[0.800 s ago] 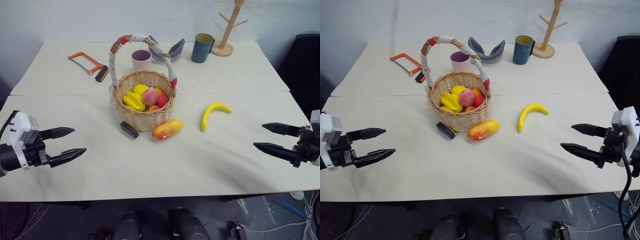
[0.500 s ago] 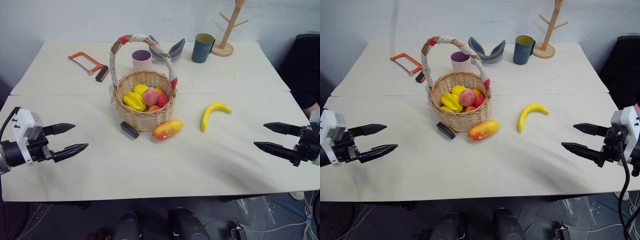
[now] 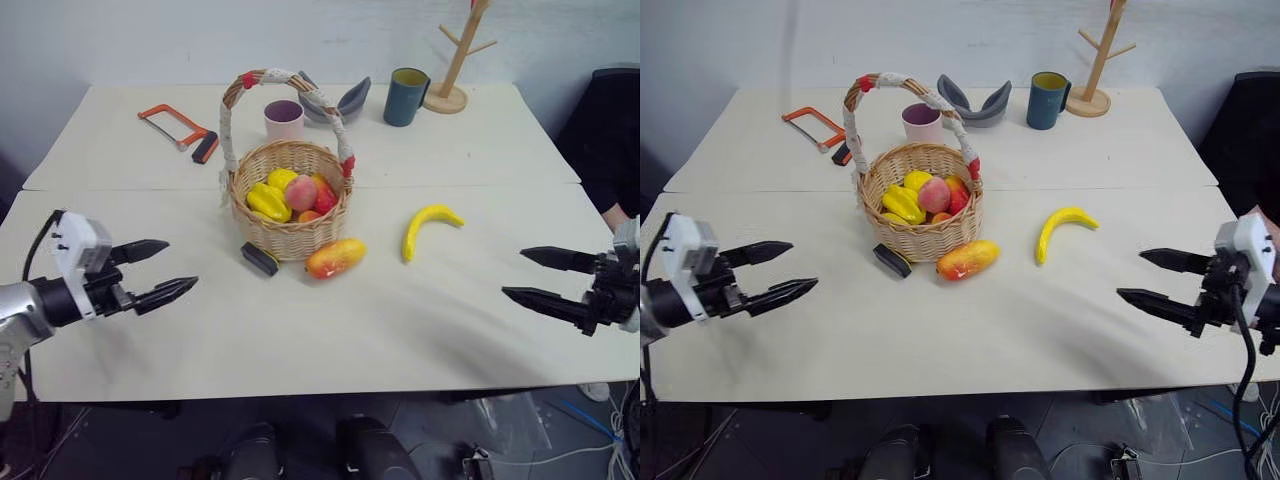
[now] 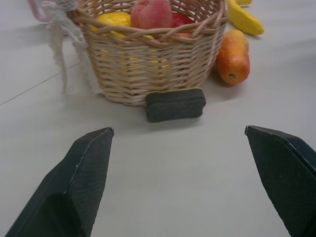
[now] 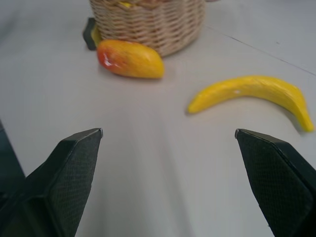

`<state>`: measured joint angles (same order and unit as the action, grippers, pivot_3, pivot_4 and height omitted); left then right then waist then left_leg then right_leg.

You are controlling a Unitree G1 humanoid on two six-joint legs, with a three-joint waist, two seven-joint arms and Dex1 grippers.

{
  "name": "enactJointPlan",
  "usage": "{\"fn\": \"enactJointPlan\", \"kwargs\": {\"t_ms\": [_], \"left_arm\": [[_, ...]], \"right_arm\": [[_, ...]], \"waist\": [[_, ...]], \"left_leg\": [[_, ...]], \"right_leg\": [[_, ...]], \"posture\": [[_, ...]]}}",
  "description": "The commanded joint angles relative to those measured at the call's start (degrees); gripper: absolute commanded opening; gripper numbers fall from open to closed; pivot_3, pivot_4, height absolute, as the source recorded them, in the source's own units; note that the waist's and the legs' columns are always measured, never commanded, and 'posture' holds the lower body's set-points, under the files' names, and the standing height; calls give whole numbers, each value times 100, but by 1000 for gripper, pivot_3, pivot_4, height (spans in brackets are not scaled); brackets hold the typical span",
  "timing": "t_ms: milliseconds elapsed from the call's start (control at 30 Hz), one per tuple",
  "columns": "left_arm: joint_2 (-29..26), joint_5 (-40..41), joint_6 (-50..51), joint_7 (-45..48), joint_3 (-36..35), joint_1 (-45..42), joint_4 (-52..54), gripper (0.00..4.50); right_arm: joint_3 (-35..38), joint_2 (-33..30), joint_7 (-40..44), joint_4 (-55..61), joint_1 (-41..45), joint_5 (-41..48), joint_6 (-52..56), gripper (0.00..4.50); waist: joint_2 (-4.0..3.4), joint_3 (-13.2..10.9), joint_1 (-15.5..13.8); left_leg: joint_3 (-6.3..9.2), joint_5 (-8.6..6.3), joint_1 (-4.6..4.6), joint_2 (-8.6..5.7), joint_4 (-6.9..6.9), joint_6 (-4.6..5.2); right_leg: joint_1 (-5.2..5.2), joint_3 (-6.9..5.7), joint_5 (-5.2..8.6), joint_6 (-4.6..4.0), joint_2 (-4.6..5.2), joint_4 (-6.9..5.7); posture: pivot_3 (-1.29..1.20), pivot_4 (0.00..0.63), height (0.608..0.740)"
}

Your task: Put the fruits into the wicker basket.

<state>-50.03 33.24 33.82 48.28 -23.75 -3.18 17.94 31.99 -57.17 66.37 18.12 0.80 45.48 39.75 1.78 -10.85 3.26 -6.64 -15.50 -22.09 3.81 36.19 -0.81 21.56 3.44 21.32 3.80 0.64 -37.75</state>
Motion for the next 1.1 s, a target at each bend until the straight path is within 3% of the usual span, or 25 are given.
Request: {"fn": "enactJointPlan", "kwargs": {"t_ms": [33, 300, 533, 1100], "left_arm": [[230, -588, -89, -628, 634, -187, 159, 4500], [1255, -1233, -221, -1421, 1668, -892, -454, 4500], [1867, -1714, -489, -1536, 2361, -1545, -1158, 4500], [2596, -2122, -754, -1813, 2484, -1998, -1974, 4500]], "right_arm": [[257, -65, -294, 1052, 147, 860, 396, 4438], [84, -292, -1137, 2015, 768, 2103, 821, 4438], [-152, -359, -1701, 2162, 962, 2343, 907, 4438], [-253, -260, -2310, 2407, 760, 2499, 757, 4438]], "waist": [[0, 0, -1], [3, 0, -23], [7, 1, -34], [7, 1, -140]], "left_leg": [[1, 1, 0, 1, 0, -1], [6, 3, -7, -3, 16, 5], [6, 4, -11, -3, 24, 7], [6, 8, -12, -2, 40, 9]], "right_leg": [[0, 0, 0, 0, -3, 0], [-4, 1, -7, 12, -1, 1], [-4, 1, -8, 15, -1, 0], [-4, 2, -12, 21, -2, -10]], "posture": [[0, 150, 740], [0, 150, 740], [0, 150, 740], [0, 150, 740]]}}
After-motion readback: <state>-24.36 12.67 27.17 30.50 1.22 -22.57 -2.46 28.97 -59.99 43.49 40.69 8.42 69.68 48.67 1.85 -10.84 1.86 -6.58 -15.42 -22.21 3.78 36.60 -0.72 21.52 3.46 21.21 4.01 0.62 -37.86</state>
